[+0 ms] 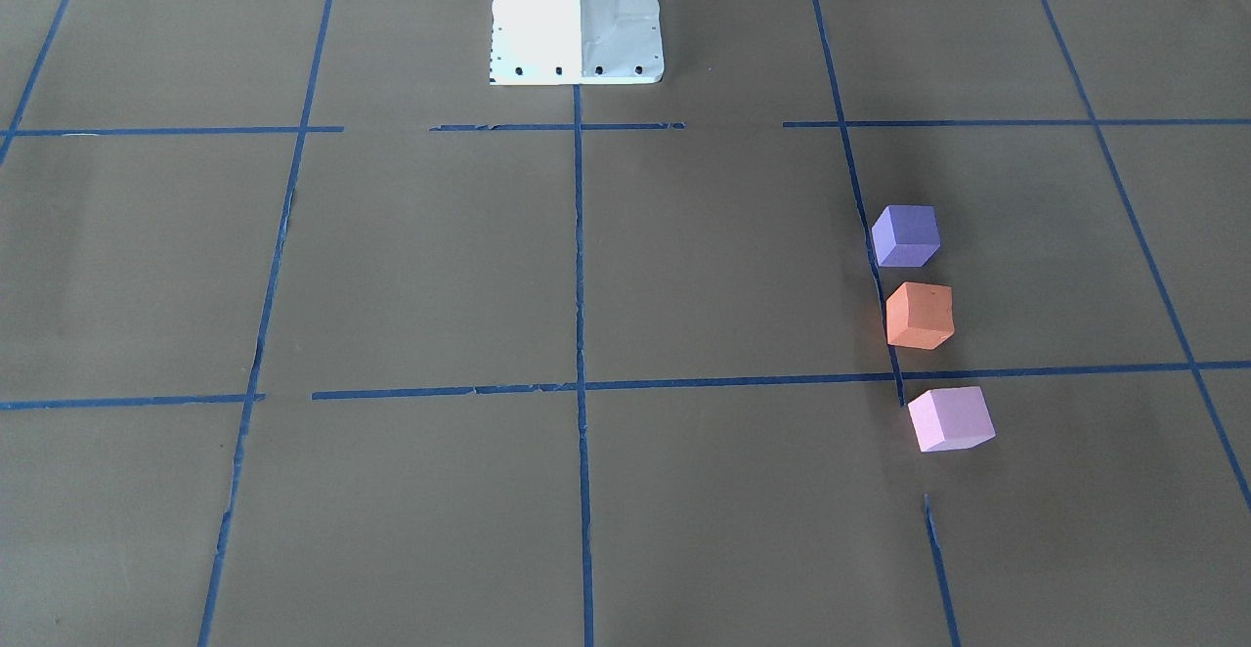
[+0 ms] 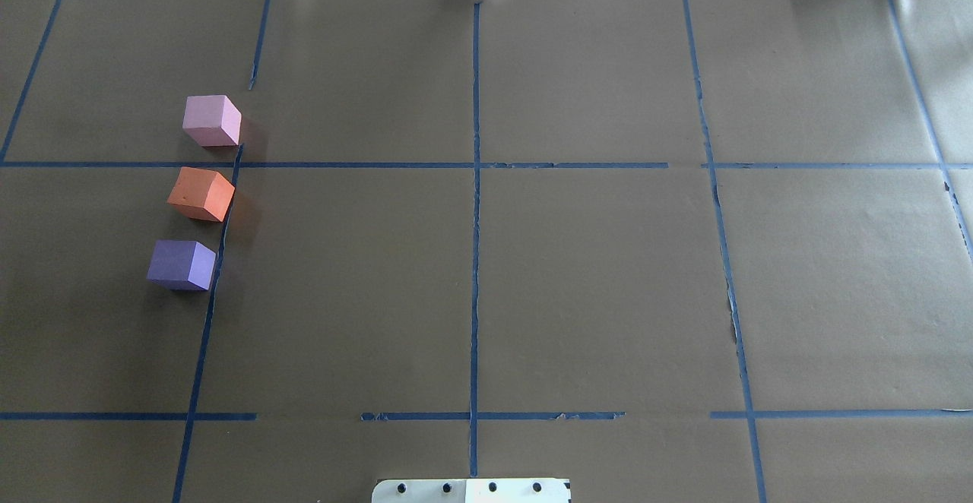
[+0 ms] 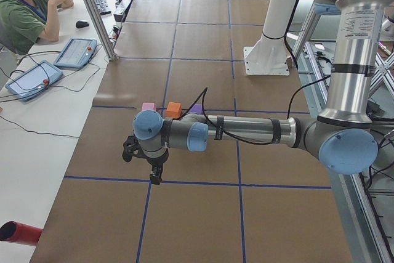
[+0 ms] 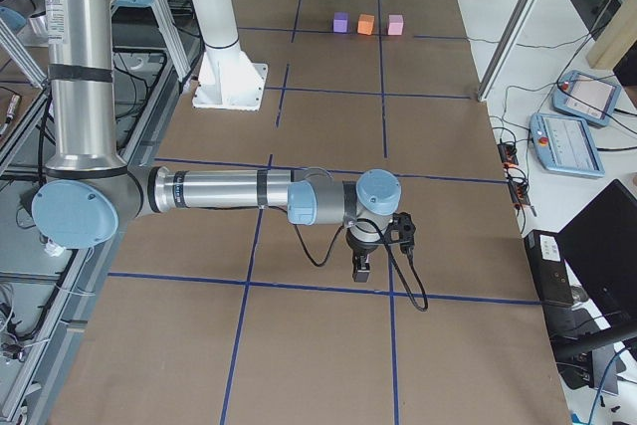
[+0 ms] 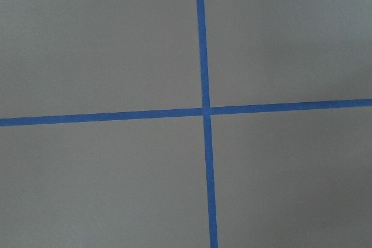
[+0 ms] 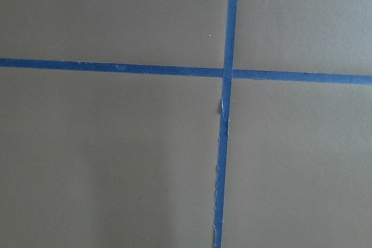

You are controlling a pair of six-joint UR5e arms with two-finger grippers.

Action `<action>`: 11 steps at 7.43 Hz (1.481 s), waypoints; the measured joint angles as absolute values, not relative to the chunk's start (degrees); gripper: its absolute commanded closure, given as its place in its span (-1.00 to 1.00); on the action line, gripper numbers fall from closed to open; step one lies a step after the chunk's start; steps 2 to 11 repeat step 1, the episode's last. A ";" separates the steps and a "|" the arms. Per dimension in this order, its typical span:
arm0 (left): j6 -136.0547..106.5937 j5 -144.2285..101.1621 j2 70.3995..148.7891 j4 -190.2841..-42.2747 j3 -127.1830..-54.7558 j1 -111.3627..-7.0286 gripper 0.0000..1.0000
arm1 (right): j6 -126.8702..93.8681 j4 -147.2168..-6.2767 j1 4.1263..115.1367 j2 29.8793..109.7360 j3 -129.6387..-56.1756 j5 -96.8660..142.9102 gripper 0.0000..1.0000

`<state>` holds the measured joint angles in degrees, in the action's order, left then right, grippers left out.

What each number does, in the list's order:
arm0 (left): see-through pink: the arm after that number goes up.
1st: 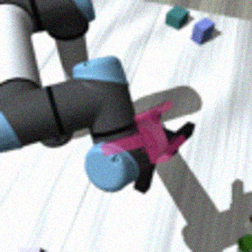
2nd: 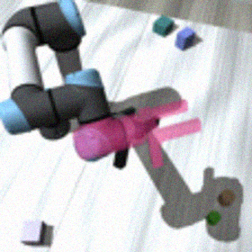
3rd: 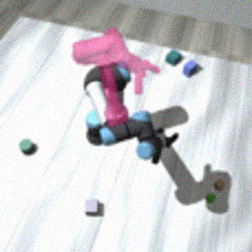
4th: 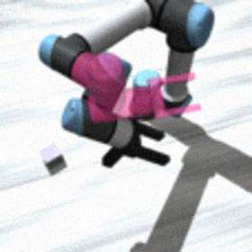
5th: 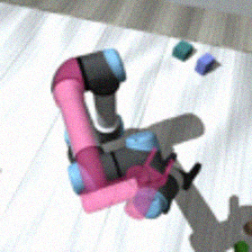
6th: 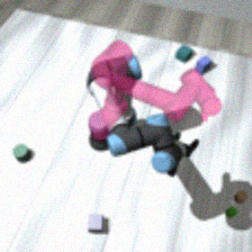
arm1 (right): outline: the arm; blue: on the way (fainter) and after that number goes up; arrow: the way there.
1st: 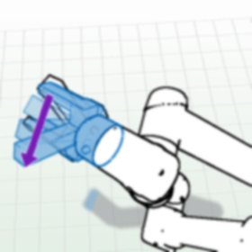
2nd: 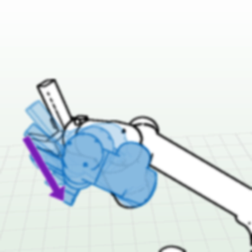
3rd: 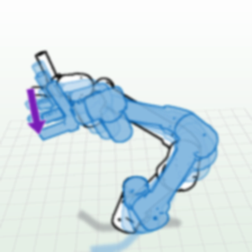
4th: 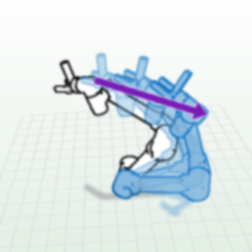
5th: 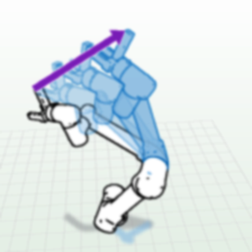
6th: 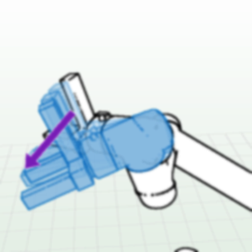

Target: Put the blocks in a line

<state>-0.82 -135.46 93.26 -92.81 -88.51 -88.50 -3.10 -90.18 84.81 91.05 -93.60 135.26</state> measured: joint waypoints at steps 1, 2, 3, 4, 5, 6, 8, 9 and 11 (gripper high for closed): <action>-0.80 -135.45 93.25 -92.81 -88.52 -88.54 -1.00 | -3.08 -90.18 84.82 91.06 -93.60 135.26 -1.00; -0.80 -135.45 93.25 -92.81 -88.52 -88.54 -1.00 | -3.08 -90.18 84.82 91.06 -93.60 135.26 -1.00; -0.80 -135.45 93.25 -92.81 -88.52 -88.54 -1.00 | -3.08 -90.18 84.82 91.06 -93.60 135.26 -1.00; -0.80 -135.45 93.25 -92.81 -88.52 -88.54 -1.00 | -3.08 -90.18 84.82 91.06 -93.60 135.26 -1.00; -0.80 -135.45 93.25 -92.81 -88.52 -88.54 -1.00 | -3.08 -90.18 84.82 91.06 -93.60 135.26 -1.00; -0.80 -135.45 93.25 -92.81 -88.52 -88.54 -1.00 | -3.08 -90.18 84.82 91.06 -93.60 135.26 -1.00; -0.80 -135.45 93.25 -92.81 -88.52 -88.54 -1.00 | -3.08 -90.18 84.82 91.06 -93.60 135.26 -1.00; -0.80 -135.45 93.25 -92.81 -88.52 -88.54 -1.00 | -3.08 -90.18 84.82 91.06 -93.60 135.26 -1.00; -0.80 -135.45 93.25 -92.81 -88.52 -88.54 -1.00 | -3.08 -90.18 84.82 91.06 -93.60 135.26 -1.00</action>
